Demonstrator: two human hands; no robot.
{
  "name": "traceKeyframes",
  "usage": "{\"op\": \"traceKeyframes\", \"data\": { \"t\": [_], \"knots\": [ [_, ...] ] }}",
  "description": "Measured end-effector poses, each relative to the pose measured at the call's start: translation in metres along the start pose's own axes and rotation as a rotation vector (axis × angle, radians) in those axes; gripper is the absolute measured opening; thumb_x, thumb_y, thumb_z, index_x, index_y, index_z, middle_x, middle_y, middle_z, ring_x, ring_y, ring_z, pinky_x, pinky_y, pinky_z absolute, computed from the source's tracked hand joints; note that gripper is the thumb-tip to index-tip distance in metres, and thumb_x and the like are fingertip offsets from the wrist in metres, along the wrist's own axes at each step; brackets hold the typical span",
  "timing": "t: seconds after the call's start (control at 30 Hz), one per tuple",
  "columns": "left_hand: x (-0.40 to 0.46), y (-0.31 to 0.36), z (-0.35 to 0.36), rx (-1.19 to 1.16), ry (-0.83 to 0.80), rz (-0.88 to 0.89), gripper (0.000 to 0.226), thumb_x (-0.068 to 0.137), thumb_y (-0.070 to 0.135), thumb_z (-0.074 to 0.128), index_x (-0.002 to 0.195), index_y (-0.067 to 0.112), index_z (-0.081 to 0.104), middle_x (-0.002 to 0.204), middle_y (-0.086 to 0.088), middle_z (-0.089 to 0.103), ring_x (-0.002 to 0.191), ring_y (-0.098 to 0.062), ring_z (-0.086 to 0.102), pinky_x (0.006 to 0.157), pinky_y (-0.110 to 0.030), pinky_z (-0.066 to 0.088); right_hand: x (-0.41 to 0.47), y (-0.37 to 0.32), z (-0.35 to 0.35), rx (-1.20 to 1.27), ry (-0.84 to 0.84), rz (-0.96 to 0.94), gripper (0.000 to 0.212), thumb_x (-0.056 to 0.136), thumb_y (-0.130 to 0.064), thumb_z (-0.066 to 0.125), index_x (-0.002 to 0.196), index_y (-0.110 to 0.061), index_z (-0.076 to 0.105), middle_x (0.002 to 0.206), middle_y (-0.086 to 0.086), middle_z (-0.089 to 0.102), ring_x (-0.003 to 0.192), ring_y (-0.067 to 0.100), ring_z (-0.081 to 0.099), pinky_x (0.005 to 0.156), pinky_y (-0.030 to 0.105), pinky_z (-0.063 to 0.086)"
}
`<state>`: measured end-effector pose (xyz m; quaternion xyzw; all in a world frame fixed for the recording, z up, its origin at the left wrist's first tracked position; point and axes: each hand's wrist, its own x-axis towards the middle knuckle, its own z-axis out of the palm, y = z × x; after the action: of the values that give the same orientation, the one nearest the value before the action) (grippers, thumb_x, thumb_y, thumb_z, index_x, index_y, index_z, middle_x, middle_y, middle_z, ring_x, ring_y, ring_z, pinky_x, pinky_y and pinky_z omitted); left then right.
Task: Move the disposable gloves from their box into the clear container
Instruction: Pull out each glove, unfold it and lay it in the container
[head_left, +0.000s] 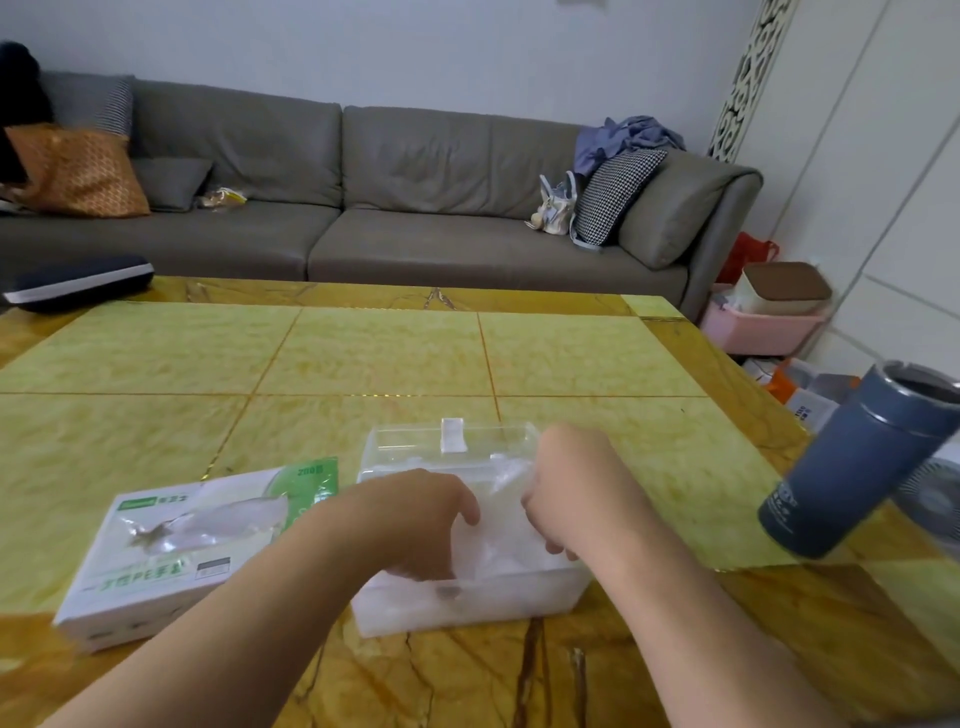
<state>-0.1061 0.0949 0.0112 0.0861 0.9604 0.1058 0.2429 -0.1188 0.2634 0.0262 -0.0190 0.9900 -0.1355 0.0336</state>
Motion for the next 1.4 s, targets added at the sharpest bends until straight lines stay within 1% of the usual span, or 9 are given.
{"op": "traceKeyframes", "data": {
  "t": [0.23, 0.4, 0.53, 0.63, 0.93, 1.0, 1.13, 1.3, 1.4],
  "knots": [
    [0.004, -0.001, 0.004, 0.109, -0.044, 0.024, 0.063, 0.075, 0.039, 0.085, 0.128, 0.041, 0.051, 0.100, 0.014, 0.064, 0.094, -0.014, 0.066, 0.086, -0.035, 0.056, -0.016, -0.013, -0.017, -0.129, 0.153, -0.108, 0.029, 0.092, -0.015, 0.069, 0.080, -0.016, 0.042, 0.084, 0.000, 0.050, 0.063, 0.019, 0.049, 0.053, 0.032, 0.040],
    [0.001, 0.007, 0.010, 0.314, 0.002, 0.028, 0.034, 0.097, 0.029, 0.058, 0.069, 0.027, 0.038, 0.075, 0.008, 0.046, 0.077, -0.022, 0.052, 0.073, -0.035, 0.047, -0.025, -0.044, -0.007, 0.192, -0.119, -0.207, 0.016, 0.077, -0.001, 0.047, 0.087, -0.007, 0.057, 0.092, 0.005, 0.060, 0.073, 0.022, 0.057, 0.059, 0.039, 0.051],
    [0.001, 0.001, 0.012, 0.270, 0.078, 0.095, 0.012, 0.097, 0.031, 0.054, 0.107, 0.027, 0.048, 0.085, 0.006, 0.054, 0.078, -0.022, 0.049, 0.071, -0.034, 0.043, -0.013, -0.035, 0.005, 0.146, -0.315, -0.086, 0.010, 0.082, -0.001, 0.052, 0.085, -0.007, 0.059, 0.077, 0.008, 0.064, 0.064, 0.025, 0.064, 0.049, 0.028, 0.042],
    [0.003, -0.007, 0.011, 0.222, 0.032, 0.125, 0.044, 0.095, 0.030, 0.061, 0.136, 0.034, 0.045, 0.100, 0.005, 0.062, 0.085, -0.020, 0.054, 0.074, -0.035, 0.047, -0.008, -0.029, 0.011, -0.014, -0.402, -0.085, 0.013, 0.096, -0.015, 0.056, 0.083, -0.014, 0.057, 0.079, 0.004, 0.059, 0.069, 0.021, 0.059, 0.052, 0.027, 0.040],
    [-0.002, 0.009, 0.013, 0.106, 0.158, 0.031, 0.028, 0.096, 0.015, 0.055, 0.121, 0.020, 0.066, 0.111, -0.003, 0.068, 0.096, -0.024, 0.068, 0.082, -0.039, 0.060, 0.001, -0.041, 0.016, -0.321, -0.601, -0.090, 0.033, 0.096, -0.015, 0.064, 0.069, -0.023, 0.047, 0.078, 0.002, 0.054, 0.082, 0.025, 0.060, 0.078, 0.033, 0.050],
    [0.000, 0.009, 0.019, 0.054, 0.072, -0.022, 0.027, 0.095, 0.020, 0.059, 0.121, 0.018, 0.065, 0.113, -0.005, 0.070, 0.100, -0.025, 0.068, 0.087, -0.038, 0.059, 0.002, -0.040, 0.021, -0.305, -0.576, -0.092, 0.009, 0.096, -0.019, 0.068, 0.090, -0.017, 0.061, 0.087, 0.003, 0.055, 0.093, 0.026, 0.063, 0.079, 0.032, 0.046],
    [0.001, 0.008, 0.015, 0.010, -0.090, -0.096, 0.046, 0.098, 0.029, 0.062, 0.140, 0.013, 0.052, 0.116, -0.006, 0.071, 0.090, -0.023, 0.065, 0.080, -0.034, 0.056, 0.005, -0.030, 0.033, -0.277, -0.548, 0.009, 0.086, 0.087, -0.025, 0.076, 0.157, -0.010, 0.029, 0.158, 0.018, 0.031, 0.134, 0.038, 0.052, 0.082, 0.038, 0.046],
    [-0.010, 0.023, 0.001, 0.143, -0.196, -0.122, 0.062, 0.099, 0.021, 0.058, 0.154, 0.003, 0.037, 0.075, -0.003, 0.056, 0.057, -0.018, 0.049, 0.052, -0.028, 0.042, 0.003, -0.033, 0.034, -0.286, -0.603, 0.069, 0.104, 0.095, -0.022, 0.066, 0.165, -0.012, -0.010, 0.171, 0.018, -0.010, 0.146, 0.045, 0.038, 0.099, 0.045, 0.048],
    [-0.016, 0.015, -0.001, 0.140, -0.164, -0.047, 0.052, 0.098, 0.017, 0.055, 0.147, 0.001, 0.043, 0.085, -0.006, 0.063, 0.065, -0.022, 0.056, 0.058, -0.031, 0.047, 0.002, -0.035, 0.033, -0.325, -0.597, 0.048, 0.089, 0.097, -0.026, 0.066, 0.164, -0.006, 0.010, 0.168, 0.026, 0.009, 0.142, 0.043, 0.044, 0.105, 0.045, 0.046]
  ]
}}
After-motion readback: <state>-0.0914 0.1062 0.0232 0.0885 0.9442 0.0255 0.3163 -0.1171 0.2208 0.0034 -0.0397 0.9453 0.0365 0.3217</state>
